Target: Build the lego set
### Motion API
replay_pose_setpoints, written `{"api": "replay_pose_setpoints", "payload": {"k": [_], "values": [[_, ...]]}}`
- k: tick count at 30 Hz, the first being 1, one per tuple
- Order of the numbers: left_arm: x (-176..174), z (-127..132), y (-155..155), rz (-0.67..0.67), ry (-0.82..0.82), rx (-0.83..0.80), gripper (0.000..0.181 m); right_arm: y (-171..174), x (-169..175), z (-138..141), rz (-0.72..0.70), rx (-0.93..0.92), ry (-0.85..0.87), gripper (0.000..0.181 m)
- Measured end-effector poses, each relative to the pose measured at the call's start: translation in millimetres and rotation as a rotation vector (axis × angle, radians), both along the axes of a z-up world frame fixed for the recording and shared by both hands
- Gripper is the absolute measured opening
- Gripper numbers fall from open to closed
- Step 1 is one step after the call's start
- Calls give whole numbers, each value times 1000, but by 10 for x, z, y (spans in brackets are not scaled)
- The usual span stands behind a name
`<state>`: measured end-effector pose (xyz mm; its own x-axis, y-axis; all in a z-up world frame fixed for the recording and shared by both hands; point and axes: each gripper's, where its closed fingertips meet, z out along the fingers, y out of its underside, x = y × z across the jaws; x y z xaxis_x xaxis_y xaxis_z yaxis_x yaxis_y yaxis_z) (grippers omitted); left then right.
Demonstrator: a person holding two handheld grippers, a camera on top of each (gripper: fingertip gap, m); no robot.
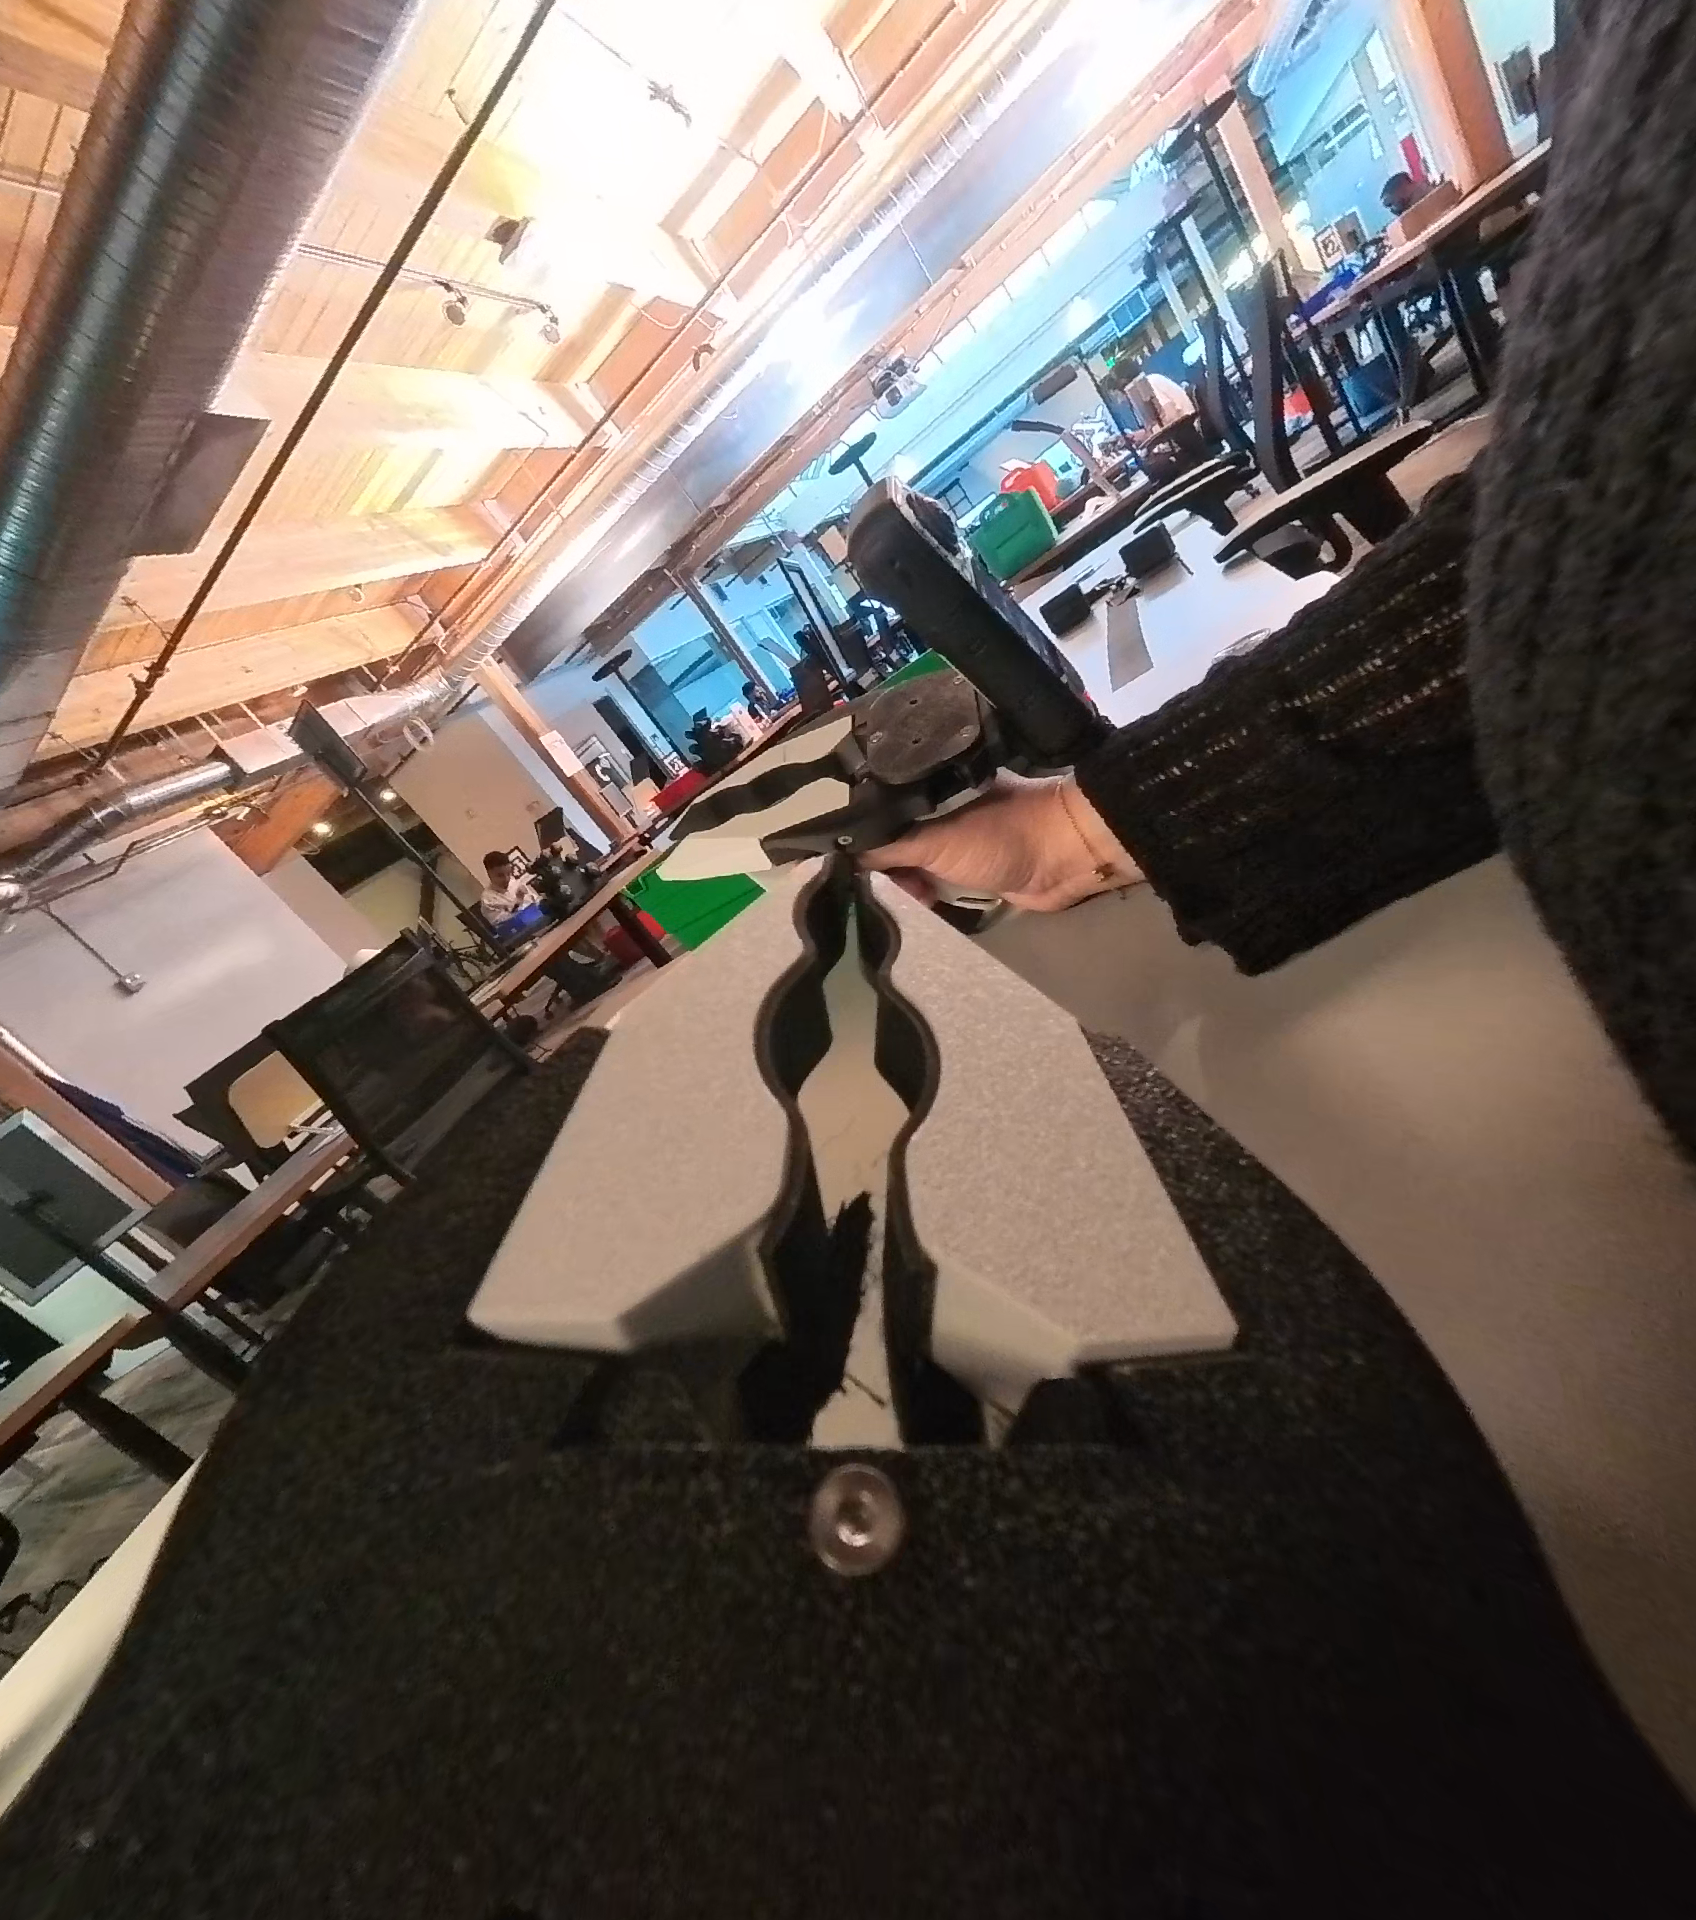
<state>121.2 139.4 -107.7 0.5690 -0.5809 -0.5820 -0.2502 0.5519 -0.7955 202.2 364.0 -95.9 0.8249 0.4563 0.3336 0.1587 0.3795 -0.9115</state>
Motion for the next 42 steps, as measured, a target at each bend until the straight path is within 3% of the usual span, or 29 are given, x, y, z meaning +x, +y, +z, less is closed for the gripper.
{"api": "replay_pose_setpoints", "payload": {"k": [7, 11, 18, 21, 24, 30, 35, 42], "values": [[9, -7, -2, -4, 4, 2, 0, -12, -21, -4, 8, 1, -5, 22], [-26, 164, -117, -18, -40, 62, 0, -16, -24, -3, 11, 2, -5, 22], [-361, 344, -64, 103, -77, 57, 0, -95, 13, 54, 32, -8, 30, 26], [-637, 398, -50, 168, -120, -9, 0, -383, -173, 119, 219, 2, -37, 26], [-944, 432, -106, 232, -134, -78, 0, -883, -446, -157, 555, -152, -252, 27], [-1543, 491, -294, 412, -159, -117, 0, -1633, -691, -715, 899, -438, -520, 34], [-1732, 442, -427, 478, -126, -187, 0, -1794, -798, -959, 982, -538, -623, 38], [-2091, 482, -447, 702, -169, -214, 0, -1923, -830, -1129, 1037, -644, -726, 33]]}}
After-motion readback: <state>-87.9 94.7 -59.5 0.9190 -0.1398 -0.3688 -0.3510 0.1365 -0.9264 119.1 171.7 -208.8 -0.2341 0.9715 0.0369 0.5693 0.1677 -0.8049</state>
